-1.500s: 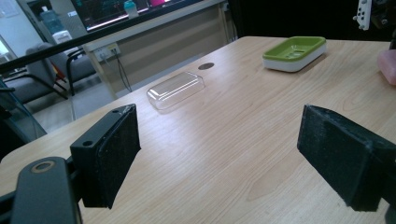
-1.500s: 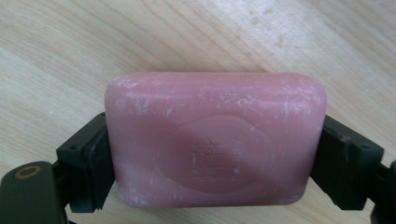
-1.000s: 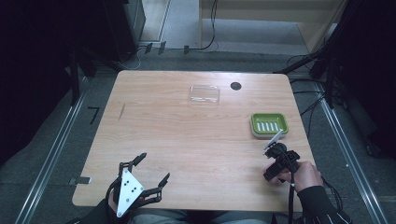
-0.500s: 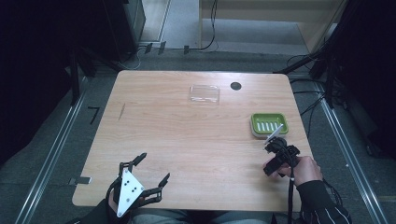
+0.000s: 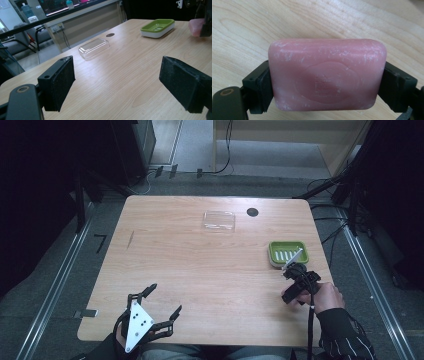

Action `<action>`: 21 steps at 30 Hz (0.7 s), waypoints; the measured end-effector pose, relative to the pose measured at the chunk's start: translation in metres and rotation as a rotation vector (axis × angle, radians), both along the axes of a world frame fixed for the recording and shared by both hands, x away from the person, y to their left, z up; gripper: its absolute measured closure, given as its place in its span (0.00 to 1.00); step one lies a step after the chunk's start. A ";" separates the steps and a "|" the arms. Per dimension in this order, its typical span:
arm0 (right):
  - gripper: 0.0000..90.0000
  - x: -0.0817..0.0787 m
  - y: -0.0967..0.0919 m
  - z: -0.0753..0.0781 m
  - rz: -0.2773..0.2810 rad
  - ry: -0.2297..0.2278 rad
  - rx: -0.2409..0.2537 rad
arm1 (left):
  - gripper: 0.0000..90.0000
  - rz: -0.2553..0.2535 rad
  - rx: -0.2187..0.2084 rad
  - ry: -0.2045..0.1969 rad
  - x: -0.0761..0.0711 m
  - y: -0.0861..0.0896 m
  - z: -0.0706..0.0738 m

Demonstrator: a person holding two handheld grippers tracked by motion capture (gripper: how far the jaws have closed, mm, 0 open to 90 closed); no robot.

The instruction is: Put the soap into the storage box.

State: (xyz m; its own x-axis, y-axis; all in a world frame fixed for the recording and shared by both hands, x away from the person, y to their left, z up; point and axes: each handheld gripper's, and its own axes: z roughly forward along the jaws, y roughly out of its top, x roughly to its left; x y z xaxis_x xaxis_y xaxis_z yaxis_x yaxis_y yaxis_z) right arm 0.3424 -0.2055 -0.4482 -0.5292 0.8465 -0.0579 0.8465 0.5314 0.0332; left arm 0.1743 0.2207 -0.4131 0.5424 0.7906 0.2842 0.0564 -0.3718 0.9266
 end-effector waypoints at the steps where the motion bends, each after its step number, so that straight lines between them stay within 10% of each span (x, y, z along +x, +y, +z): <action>1: 0.15 0.000 0.000 0.001 -0.005 0.002 -0.001 | 0.15 0.000 -0.002 0.000 0.000 0.000 0.000; 21: 0.15 0.014 0.000 0.015 0.000 -0.035 0.011 | 0.15 0.002 -0.001 0.000 0.000 0.000 0.000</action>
State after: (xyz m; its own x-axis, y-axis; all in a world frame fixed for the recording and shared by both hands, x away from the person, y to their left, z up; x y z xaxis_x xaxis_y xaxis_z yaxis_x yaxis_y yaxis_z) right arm 0.3569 -0.2057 -0.4334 -0.5271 0.8472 -0.0667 0.8447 0.5309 0.0686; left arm 0.1742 0.2209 -0.4131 0.5405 0.7923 0.2829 0.0576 -0.3703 0.9271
